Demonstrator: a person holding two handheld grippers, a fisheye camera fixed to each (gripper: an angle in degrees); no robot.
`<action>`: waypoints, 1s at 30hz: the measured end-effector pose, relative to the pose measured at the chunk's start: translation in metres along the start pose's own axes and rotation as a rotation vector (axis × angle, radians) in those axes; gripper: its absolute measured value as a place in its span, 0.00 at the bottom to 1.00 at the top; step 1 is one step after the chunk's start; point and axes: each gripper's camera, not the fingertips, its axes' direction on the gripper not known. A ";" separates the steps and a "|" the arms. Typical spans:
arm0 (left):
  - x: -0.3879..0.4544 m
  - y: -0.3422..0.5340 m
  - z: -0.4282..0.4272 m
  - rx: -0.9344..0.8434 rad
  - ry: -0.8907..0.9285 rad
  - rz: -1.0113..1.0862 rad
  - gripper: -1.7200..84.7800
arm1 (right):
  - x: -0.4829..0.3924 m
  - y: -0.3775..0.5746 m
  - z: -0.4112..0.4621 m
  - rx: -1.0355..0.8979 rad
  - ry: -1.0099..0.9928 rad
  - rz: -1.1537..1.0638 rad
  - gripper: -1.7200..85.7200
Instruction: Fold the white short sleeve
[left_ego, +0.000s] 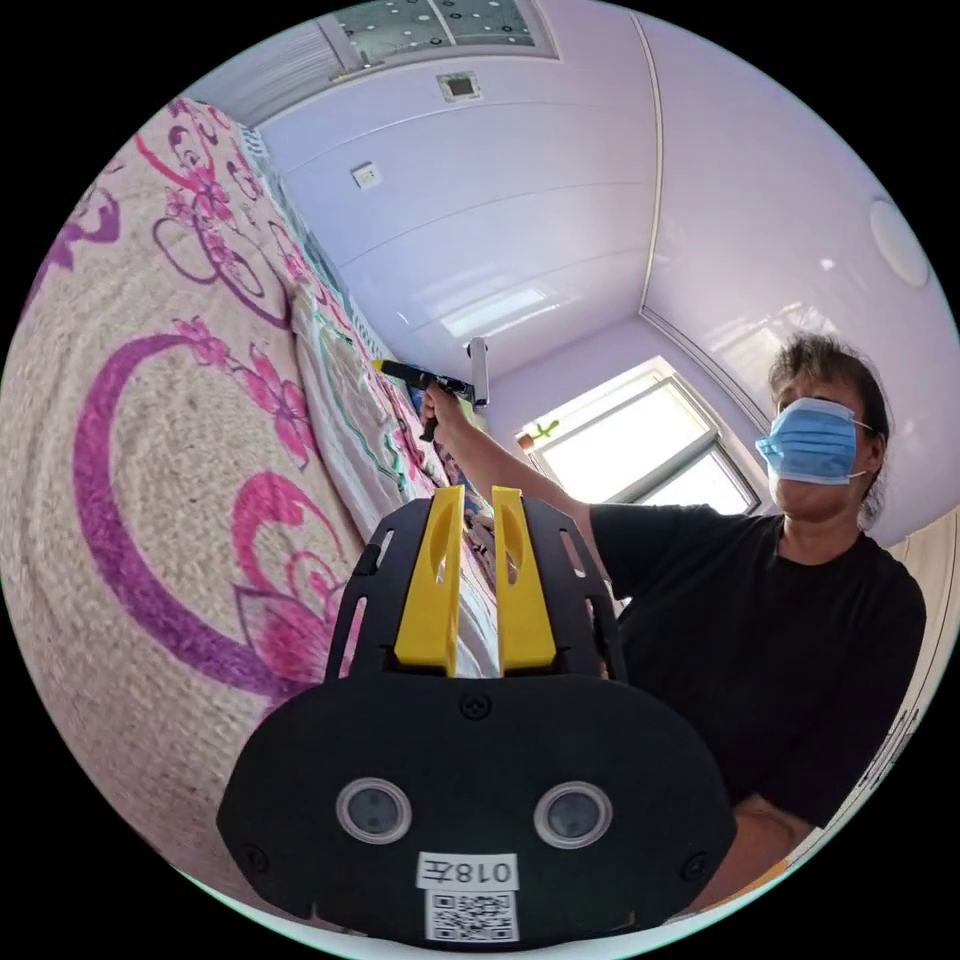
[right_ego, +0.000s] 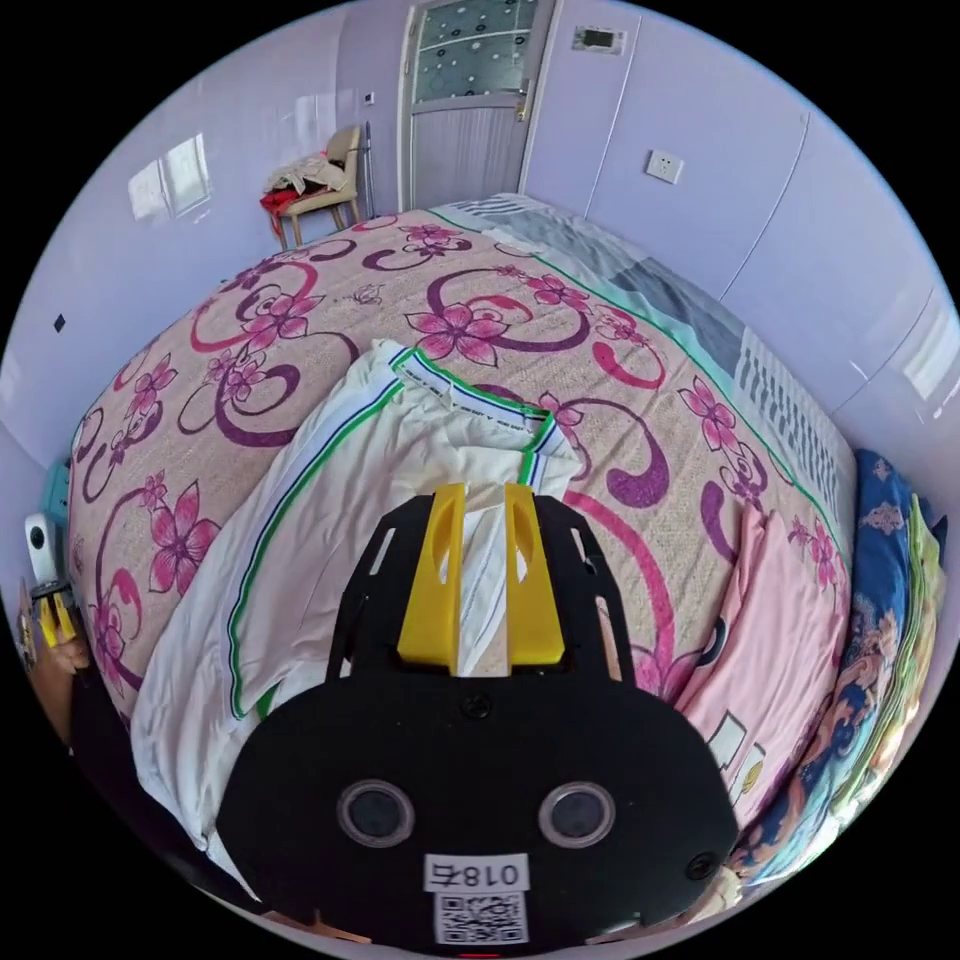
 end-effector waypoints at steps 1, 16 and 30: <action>-0.014 0.009 -0.004 0.020 -0.001 -0.025 0.08 | -0.003 -0.009 0.008 -0.032 0.004 -0.013 0.09; -0.037 0.071 -0.004 0.052 -0.206 -0.015 0.08 | -0.033 0.003 -0.008 -0.073 0.053 -0.108 0.10; -0.048 0.107 -0.001 0.065 -0.179 -0.011 0.08 | 0.045 0.025 -0.008 -0.105 -0.137 0.254 0.03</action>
